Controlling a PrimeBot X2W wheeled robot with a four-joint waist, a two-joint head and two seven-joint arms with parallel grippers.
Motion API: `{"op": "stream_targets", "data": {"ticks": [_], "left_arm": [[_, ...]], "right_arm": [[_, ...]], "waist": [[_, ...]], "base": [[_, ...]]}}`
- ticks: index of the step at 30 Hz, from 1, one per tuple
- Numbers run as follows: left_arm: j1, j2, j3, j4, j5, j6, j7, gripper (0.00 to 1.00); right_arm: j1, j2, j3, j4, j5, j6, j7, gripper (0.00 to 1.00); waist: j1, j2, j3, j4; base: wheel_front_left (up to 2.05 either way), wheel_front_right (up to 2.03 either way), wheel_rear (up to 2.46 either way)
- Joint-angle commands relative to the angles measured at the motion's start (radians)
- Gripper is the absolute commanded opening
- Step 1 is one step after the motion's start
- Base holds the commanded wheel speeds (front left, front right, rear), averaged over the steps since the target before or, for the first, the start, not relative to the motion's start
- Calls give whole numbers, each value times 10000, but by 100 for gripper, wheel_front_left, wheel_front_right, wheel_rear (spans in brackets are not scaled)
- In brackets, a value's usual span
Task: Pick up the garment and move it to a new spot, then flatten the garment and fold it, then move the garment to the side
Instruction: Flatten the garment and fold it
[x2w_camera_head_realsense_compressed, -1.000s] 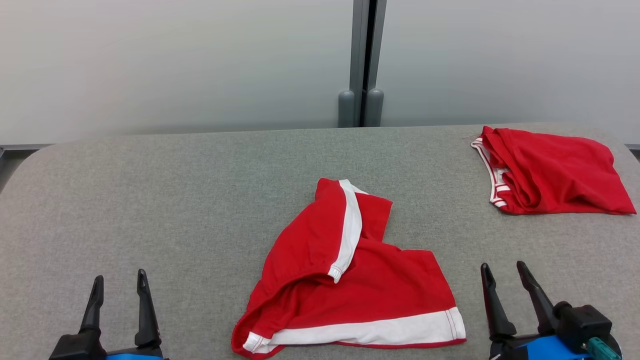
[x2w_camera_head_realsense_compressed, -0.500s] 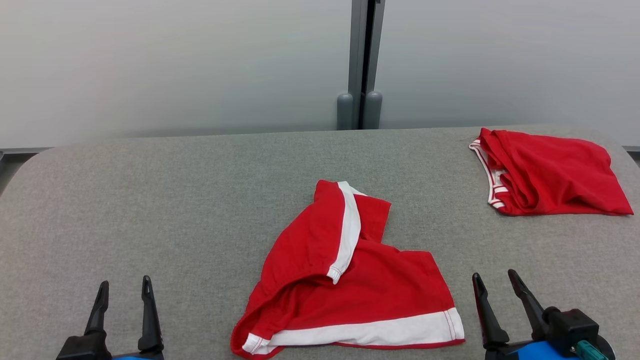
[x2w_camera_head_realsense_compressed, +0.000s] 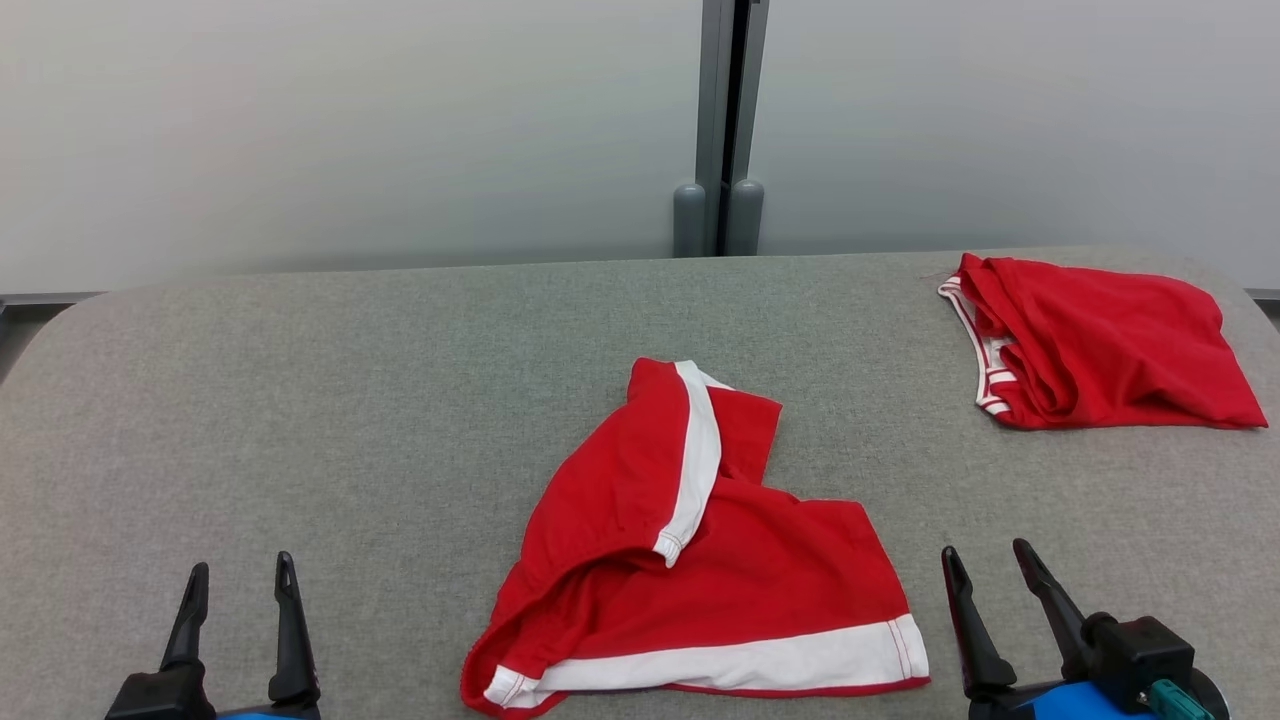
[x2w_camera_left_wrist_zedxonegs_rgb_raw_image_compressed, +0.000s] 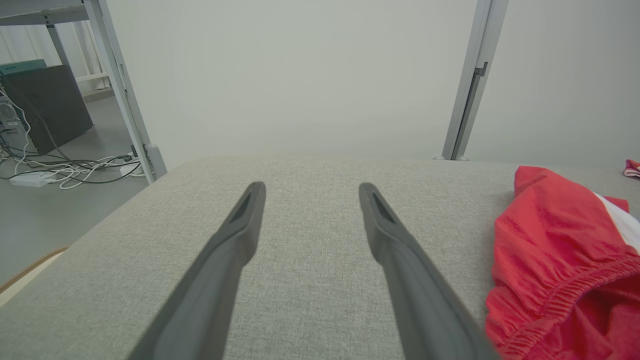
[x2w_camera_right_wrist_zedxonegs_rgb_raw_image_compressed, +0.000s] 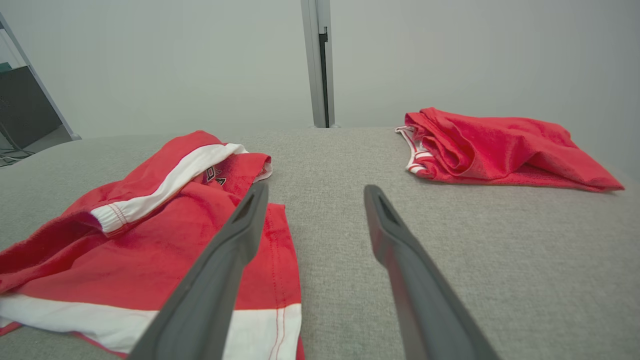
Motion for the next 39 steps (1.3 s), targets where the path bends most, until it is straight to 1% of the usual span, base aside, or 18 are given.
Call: {"op": "stream_targets", "data": {"ticks": [1,6,9,16,21,24,28,33,39], "left_arm": [[-177,-35,76,13,82,-60,-40,100],[-149,-72,143,20,169,-72,-42,100],[-115,-50,-46,79,280,-180,-40,100],[-224,232,-1478,437,854,-920,234,100],[-238,354,-2711,689,956,-1230,623,100],[-246,514,-3462,899,856,-1285,848,100],[-292,691,-4099,1279,667,-1312,1137,100],[-463,823,-4595,1745,289,-1298,1333,100],[-817,738,-4822,2414,-164,-1299,1260,100]], "right_arm": [[84,-13,-9,-6,2,2,10,100],[62,-11,4,57,19,2,-1,100],[60,-10,8,105,46,2,-10,100],[-45,-49,175,588,43,2,285,100],[-111,-50,344,1154,113,2,387,100],[-210,-51,500,1540,169,2,378,100],[-449,-48,730,2079,260,2,271,100],[-784,-59,1062,2839,362,2,177,100],[-1211,-58,1393,3726,513,2,10,100]], "waist": [[0,-1,9,-1],[0,-1,-5,-21],[0,-1,-40,-37],[0,-1,-57,5],[0,-1,77,41],[0,-1,184,18],[0,-1,315,-63],[0,-1,443,-135],[0,-1,508,-120]], "base": [[0,0,0],[0,0,0],[0,0,0],[0,0,0],[0,0,0],[0,0,0],[0,0,0],[0,0,0],[0,0,0]]}}
